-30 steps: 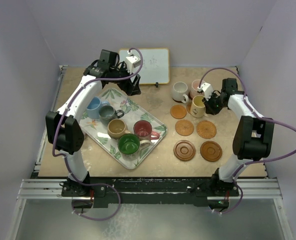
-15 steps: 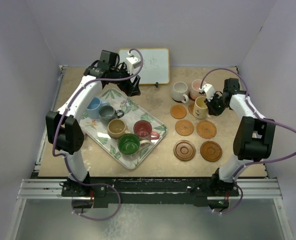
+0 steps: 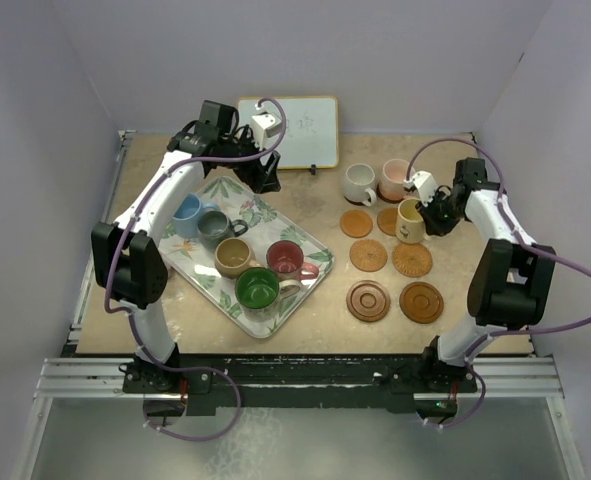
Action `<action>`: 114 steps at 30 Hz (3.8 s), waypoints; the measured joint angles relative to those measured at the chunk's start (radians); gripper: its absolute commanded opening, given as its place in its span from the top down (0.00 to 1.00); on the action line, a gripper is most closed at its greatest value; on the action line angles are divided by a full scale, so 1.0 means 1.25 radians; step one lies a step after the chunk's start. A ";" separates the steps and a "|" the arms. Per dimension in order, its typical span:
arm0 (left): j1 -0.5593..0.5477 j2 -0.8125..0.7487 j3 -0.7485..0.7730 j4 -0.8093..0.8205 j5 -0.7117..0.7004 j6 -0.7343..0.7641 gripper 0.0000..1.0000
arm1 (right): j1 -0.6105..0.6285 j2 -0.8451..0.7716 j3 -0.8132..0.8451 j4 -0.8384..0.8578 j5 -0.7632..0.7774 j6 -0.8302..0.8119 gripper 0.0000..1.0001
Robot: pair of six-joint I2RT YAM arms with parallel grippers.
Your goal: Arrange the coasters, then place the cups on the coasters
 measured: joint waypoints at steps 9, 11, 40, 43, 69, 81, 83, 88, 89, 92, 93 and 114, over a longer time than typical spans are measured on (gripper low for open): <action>0.000 0.000 0.000 -0.002 0.000 0.000 0.20 | -0.002 0.000 0.032 -0.006 -0.010 0.036 1.00; 0.000 0.000 0.000 -0.002 0.000 0.000 0.20 | -0.002 0.000 0.045 0.002 -0.022 0.051 1.00; 0.000 0.000 0.000 -0.004 0.000 0.001 0.20 | 0.072 0.051 0.027 0.109 -0.045 0.114 1.00; 0.000 0.000 0.000 -0.004 0.000 0.003 0.20 | 0.072 0.051 0.008 0.115 -0.046 0.110 1.00; 0.000 0.000 -0.008 -0.005 0.000 0.006 0.20 | 0.031 0.018 -0.052 0.152 -0.041 0.056 1.00; 0.000 0.000 -0.008 -0.005 -0.001 0.006 0.20 | 0.031 0.033 -0.030 0.136 -0.038 0.058 0.88; 0.000 0.000 -0.009 -0.005 -0.001 0.007 0.20 | 0.031 0.034 -0.027 0.132 -0.038 0.058 0.81; 0.000 0.000 -0.009 -0.005 -0.001 0.009 0.20 | 0.031 0.034 -0.024 0.121 -0.030 0.063 0.61; 0.000 0.000 -0.010 -0.005 -0.001 0.010 0.20 | 0.031 0.034 -0.022 0.114 -0.027 0.064 0.57; 0.000 -0.002 -0.014 -0.014 -0.004 0.024 0.20 | 0.029 0.034 -0.006 0.094 -0.021 0.069 0.47; 0.000 -0.005 -0.018 -0.014 -0.006 0.030 0.20 | 0.028 0.034 0.000 0.089 -0.021 0.072 0.44; 0.183 -0.217 -0.216 -0.006 -0.341 -0.020 0.26 | 0.027 -0.166 0.133 -0.084 -0.026 0.235 0.37</action>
